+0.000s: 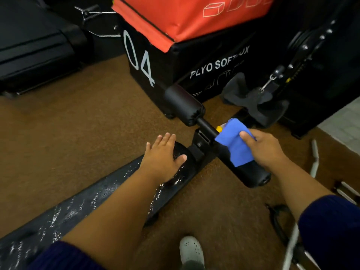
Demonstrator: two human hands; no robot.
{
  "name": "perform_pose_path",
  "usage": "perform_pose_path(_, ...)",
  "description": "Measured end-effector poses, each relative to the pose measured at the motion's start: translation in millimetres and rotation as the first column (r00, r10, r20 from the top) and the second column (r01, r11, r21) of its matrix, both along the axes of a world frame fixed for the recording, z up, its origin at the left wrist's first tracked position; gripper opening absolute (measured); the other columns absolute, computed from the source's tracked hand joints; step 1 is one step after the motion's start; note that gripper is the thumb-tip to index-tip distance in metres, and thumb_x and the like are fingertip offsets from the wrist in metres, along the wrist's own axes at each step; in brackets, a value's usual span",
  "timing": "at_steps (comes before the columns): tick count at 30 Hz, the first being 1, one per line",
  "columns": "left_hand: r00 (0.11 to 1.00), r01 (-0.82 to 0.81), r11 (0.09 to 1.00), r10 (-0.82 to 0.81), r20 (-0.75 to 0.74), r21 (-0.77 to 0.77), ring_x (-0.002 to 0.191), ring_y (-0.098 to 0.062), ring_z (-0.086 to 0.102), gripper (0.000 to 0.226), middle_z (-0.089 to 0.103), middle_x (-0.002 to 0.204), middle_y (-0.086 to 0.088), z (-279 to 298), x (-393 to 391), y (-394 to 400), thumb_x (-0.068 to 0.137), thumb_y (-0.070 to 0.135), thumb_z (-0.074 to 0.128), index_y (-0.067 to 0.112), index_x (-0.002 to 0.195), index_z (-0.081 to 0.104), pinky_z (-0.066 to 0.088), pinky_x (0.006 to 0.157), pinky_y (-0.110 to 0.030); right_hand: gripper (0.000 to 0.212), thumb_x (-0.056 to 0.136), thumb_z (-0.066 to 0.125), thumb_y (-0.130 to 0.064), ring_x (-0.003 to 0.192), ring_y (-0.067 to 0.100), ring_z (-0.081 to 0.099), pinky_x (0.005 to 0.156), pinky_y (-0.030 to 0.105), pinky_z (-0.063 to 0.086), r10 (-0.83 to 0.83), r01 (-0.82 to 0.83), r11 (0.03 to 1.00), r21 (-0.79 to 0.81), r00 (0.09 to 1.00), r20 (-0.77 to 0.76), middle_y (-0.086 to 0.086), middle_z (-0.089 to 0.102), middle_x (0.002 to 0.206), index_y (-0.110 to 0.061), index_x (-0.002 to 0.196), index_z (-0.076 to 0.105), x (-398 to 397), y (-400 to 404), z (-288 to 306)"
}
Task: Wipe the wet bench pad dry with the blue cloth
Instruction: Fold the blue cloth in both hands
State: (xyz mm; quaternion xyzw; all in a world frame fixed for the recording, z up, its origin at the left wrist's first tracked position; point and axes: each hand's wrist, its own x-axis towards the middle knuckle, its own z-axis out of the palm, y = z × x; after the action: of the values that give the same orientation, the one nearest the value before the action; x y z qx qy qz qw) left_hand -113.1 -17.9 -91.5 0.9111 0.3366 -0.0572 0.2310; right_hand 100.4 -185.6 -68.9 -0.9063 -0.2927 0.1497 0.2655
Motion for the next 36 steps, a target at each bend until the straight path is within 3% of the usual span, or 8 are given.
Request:
perform_pose_path(6, 0.948, -0.142, 0.941, 0.219, 0.231, -0.308, 0.147, -0.02, 0.019, 0.071, 0.022, 0.158, -0.001, -40, 8, 16, 0.09, 0.05, 0.052, 0.025, 0.15, 0.024, 0.019, 0.12, -0.04, 0.026, 0.092, 0.053, -0.036, 0.092, 0.03, 0.061, 0.082, 0.045, 0.05, 0.119, -0.066, 0.974, 0.215, 0.962, -0.247, 0.015, 0.066, 0.099, -0.012, 0.091, 0.063, -35, 43, -41)
perform_pose_path(9, 0.802, -0.174, 0.637, 0.535, 0.268, -0.751, 0.121, -0.014, 0.05, 0.053, 0.054, 0.132, 0.007, -48, 11, 9, 0.088, 0.05, 0.057, 0.032, 0.136, 0.044, 0.039, 0.101, -0.034, 0.017, 0.092, 0.056, -0.032, 0.083, 0.024, 0.062, 0.077, 0.042, 0.051, 0.183, -0.015, 0.929, 0.369, 0.887, -0.424, 0.012, 0.067, 0.09, -0.016, 0.085, 0.058, -59, 51, -59)
perform_pose_path(11, 0.804, -0.142, 0.507, 0.56, 0.199, -0.85, 0.099, -0.017, 0.057, 0.037, 0.063, 0.11, 0.004, -48, 6, 3, 0.086, 0.045, 0.062, 0.03, 0.119, 0.055, 0.043, 0.089, -0.035, 0.012, 0.093, 0.055, -0.024, 0.085, 0.021, 0.062, 0.078, 0.038, 0.05, 0.265, 0.062, 0.884, 0.463, 0.75, -0.606, 0.012, 0.067, 0.092, -0.014, 0.087, 0.058, -75, 49, -64)
perform_pose_path(15, 0.775, -0.12, 0.518, 0.582, 0.246, -0.847, 0.086, -0.018, 0.058, 0.013, 0.065, 0.092, -0.003, -32, -20, -12, 0.085, 0.027, 0.068, 0.02, 0.093, 0.061, 0.048, 0.079, -0.032, 0.036, 0.077, 0.064, -0.002, 0.097, 0.026, 0.06, 0.085, 0.036, 0.049, 0.489, 0.128, 0.814, 0.566, 0.375, -0.788, 0.016, 0.064, 0.104, -0.003, 0.111, 0.055, -96, 32, -59)
perform_pose_path(27, 0.749, -0.236, 0.585, 0.618, 0.238, -0.776, 0.083, -0.02, 0.057, 0.046, 0.061, 0.093, -0.008, 13, -94, -76, 0.057, 0.023, 0.079, 0.018, 0.096, 0.056, 0.047, 0.065, -0.027, 0.026, 0.081, 0.058, 0.007, 0.087, 0.022, 0.064, 0.079, 0.033, 0.051, 0.583, -0.056, 0.79, 0.611, 0.378, -0.719, 0.009, 0.068, 0.093, -0.009, 0.101, 0.061, -150, -15, -42)
perform_pose_path(30, 0.742, -0.279, 0.527, 0.649, 0.168, -0.803, 0.096, -0.028, 0.064, 0.061, 0.068, 0.108, -0.015, -1, -106, -78, 0.055, 0.023, 0.078, 0.008, 0.112, 0.063, 0.048, 0.089, -0.038, 0.012, 0.081, 0.062, 0.001, 0.08, 0.021, 0.064, 0.074, 0.032, 0.052, 0.479, 0.008, 0.852, 0.523, 0.39, -0.787, 0.01, 0.069, 0.083, -0.008, 0.089, 0.061, -158, -12, -52)
perform_pose_path(32, 0.738, -0.287, 0.514, 0.656, 0.154, -0.808, 0.098, -0.031, 0.063, 0.048, 0.069, 0.108, -0.02, -6, -109, -79, 0.056, 0.023, 0.075, 0.007, 0.101, 0.069, 0.045, 0.096, -0.042, 0.019, 0.082, 0.062, -0.011, 0.089, 0.026, 0.066, 0.084, 0.037, 0.051, 0.426, 0.084, 0.886, 0.456, 0.245, -0.871, 0.013, 0.072, 0.092, -0.004, 0.098, 0.065, -161, -10, -59)
perform_pose_path(36, 0.696, -0.192, 0.506, 0.674, 0.247, -0.841, 0.074, -0.021, 0.066, 0.007, 0.07, 0.081, -0.008, -6, -109, -69, 0.082, 0.009, 0.067, 0.015, 0.087, 0.065, 0.051, 0.073, -0.026, 0.066, 0.086, 0.045, -0.051, 0.123, 0.036, 0.049, 0.109, 0.046, 0.03, 0.501, 0.283, 0.857, 0.43, -0.265, -0.824, 0.023, 0.052, 0.132, -0.001, 0.128, 0.053, -172, -4, -71)
